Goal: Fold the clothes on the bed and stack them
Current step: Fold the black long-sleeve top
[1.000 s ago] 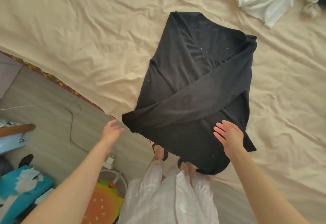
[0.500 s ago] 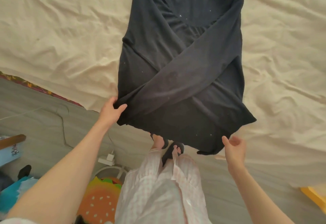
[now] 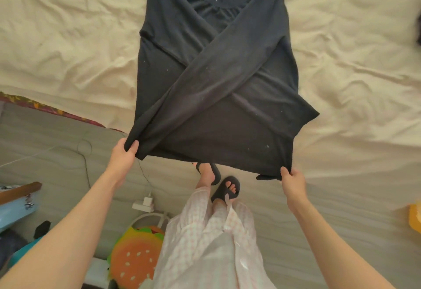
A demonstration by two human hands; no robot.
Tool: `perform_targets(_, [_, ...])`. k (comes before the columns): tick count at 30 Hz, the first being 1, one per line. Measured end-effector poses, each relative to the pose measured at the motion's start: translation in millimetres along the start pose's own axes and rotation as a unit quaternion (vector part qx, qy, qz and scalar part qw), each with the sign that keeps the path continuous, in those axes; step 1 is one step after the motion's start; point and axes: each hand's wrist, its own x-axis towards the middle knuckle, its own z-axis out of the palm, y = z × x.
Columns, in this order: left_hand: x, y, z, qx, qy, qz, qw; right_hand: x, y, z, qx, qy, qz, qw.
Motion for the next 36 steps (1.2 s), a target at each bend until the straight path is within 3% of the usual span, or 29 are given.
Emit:
perform_targets(4, [-28,13,-4,-0.035,0.046,0.045,0.997,-17,-2,-15,-0.017,0.016,-0.047,0.999])
perform_targets(9, [-48,19,-9,0.013,0.081,0.127,0.988,-24,-3,-26,0.000,-0.016,-0.078,0.997])
perform_targets(15, [-55,4,-1,-0.027,0.032,0.100,0.994,-26,14,-28,0.039,-0.104,-0.017,0.994])
perform_targets(19, [-62,5,-1,-0.040,0.012,0.089,0.995,-33,20,-32,0.043,-0.077,0.018,0.996])
perform_targets(23, [-75,23,-12,0.002,0.042,0.108,0.993,-45,5,-47,0.051,-0.075,0.027,0.995])
perform_targets(28, [-94,57,-28,0.104,0.086,0.131,0.982,-66,-31,-82,0.045,-0.065,-0.026,0.997])
perform_targets(32, [-90,104,-42,0.141,0.075,0.102,0.982,-74,-78,-106,0.113,-0.086,-0.016,0.990])
perform_targets(36, [-73,170,-50,0.012,0.021,0.021,0.999,-74,-145,-121,0.218,-0.152,-0.004,0.964])
